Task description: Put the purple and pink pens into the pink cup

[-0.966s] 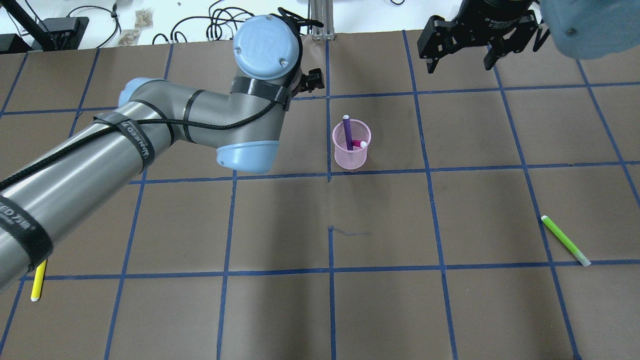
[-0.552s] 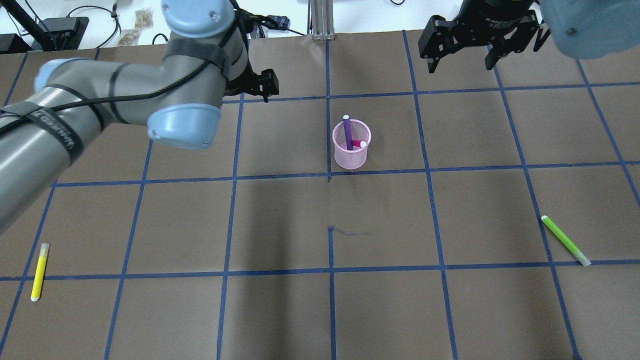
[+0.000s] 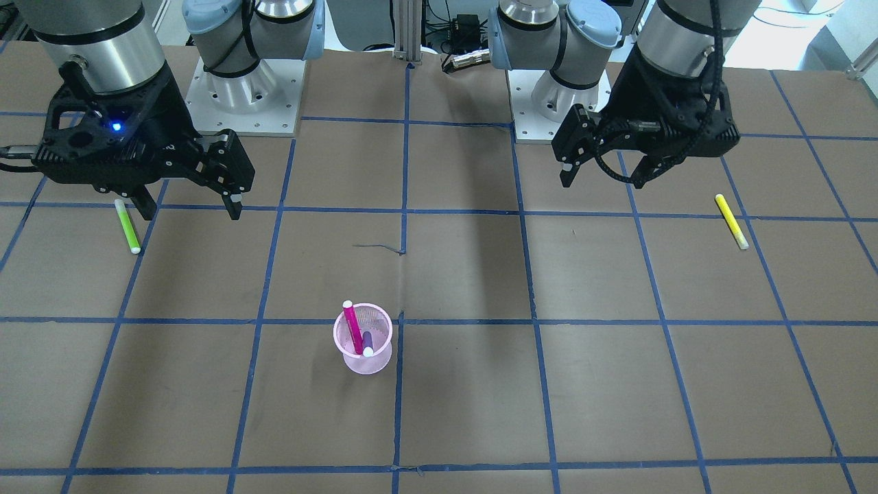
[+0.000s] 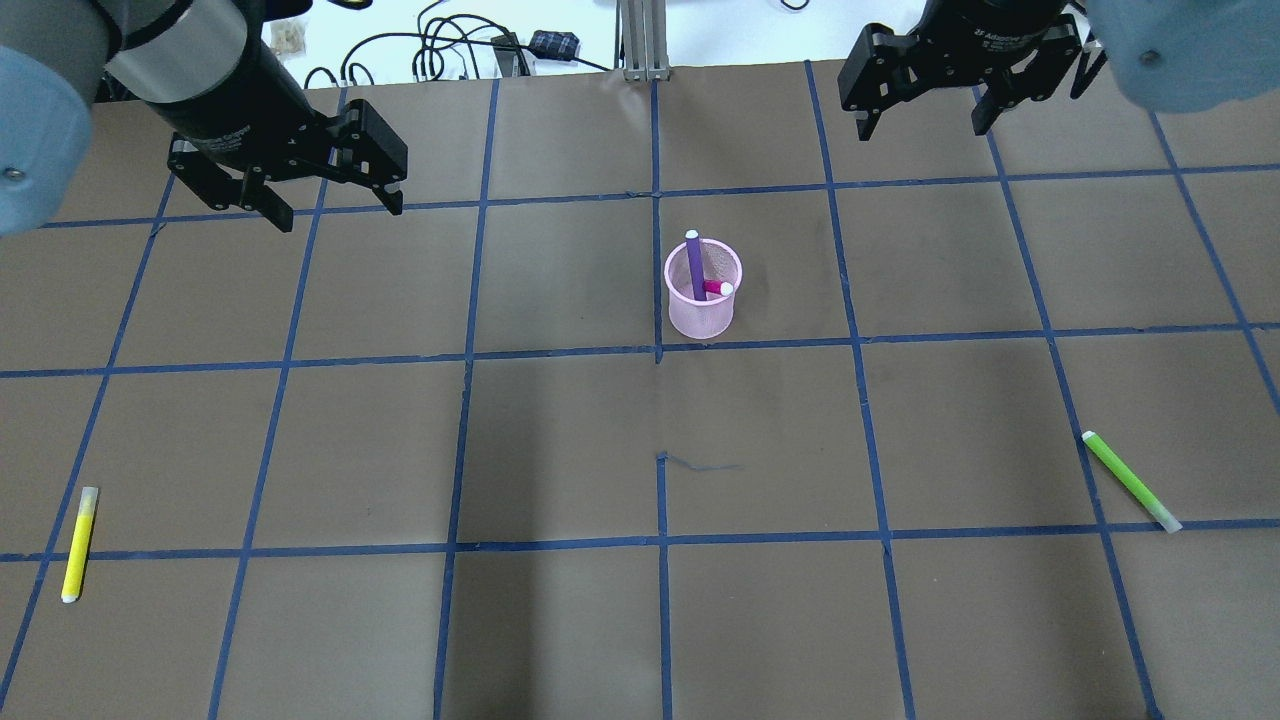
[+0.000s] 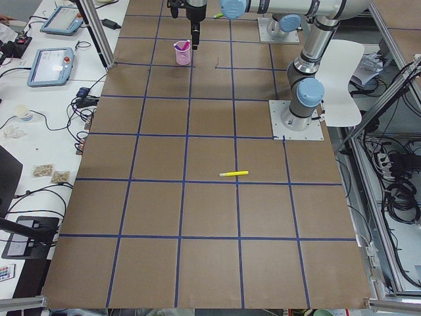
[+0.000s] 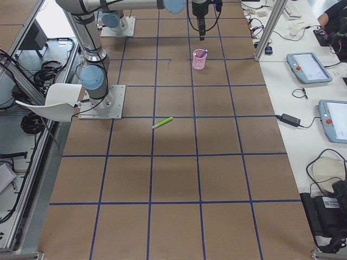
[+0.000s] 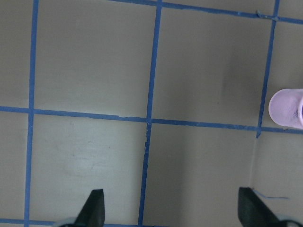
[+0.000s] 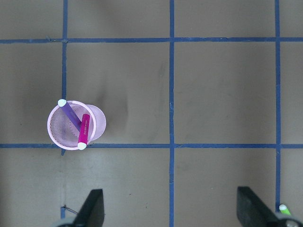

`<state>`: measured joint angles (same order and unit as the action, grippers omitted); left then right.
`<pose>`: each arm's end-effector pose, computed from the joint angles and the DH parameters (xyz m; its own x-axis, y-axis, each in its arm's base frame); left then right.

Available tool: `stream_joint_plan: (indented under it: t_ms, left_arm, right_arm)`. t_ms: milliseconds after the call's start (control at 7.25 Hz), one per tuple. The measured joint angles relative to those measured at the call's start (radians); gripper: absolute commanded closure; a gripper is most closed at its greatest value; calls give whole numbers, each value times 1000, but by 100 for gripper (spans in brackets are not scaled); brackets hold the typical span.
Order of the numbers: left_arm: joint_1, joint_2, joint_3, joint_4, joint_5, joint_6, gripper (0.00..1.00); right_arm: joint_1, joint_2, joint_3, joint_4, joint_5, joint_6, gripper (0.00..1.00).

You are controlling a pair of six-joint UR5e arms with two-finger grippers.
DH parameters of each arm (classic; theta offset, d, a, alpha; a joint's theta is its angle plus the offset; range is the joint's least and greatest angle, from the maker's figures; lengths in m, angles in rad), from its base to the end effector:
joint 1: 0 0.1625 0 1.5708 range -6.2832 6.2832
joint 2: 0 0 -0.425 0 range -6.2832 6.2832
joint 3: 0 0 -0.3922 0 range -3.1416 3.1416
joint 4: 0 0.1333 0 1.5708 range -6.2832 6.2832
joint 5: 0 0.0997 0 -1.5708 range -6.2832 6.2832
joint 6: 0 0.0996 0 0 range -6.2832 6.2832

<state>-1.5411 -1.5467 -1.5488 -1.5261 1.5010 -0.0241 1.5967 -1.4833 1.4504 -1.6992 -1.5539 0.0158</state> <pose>-0.1256 -0.4938 0.5155 -0.9963 -0.0473 0.0716 -0.0536 0.9946 -0.0890 0.1490 -0.5398 0.5165 -0.9997 -0.0130 -0.0192 -0.0098 0.9870 -0.1603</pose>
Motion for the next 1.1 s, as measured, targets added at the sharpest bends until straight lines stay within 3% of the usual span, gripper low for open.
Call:
stream_joint_plan:
  t_ms: [552, 1103]
  left_arm:
    - [1, 10, 17, 8, 90, 16, 0]
    - [3, 4, 11, 4, 88, 19, 0]
  right_arm:
    - [1, 0, 4, -2, 1, 0, 0]
    - [2, 1, 8, -3, 2, 1, 0]
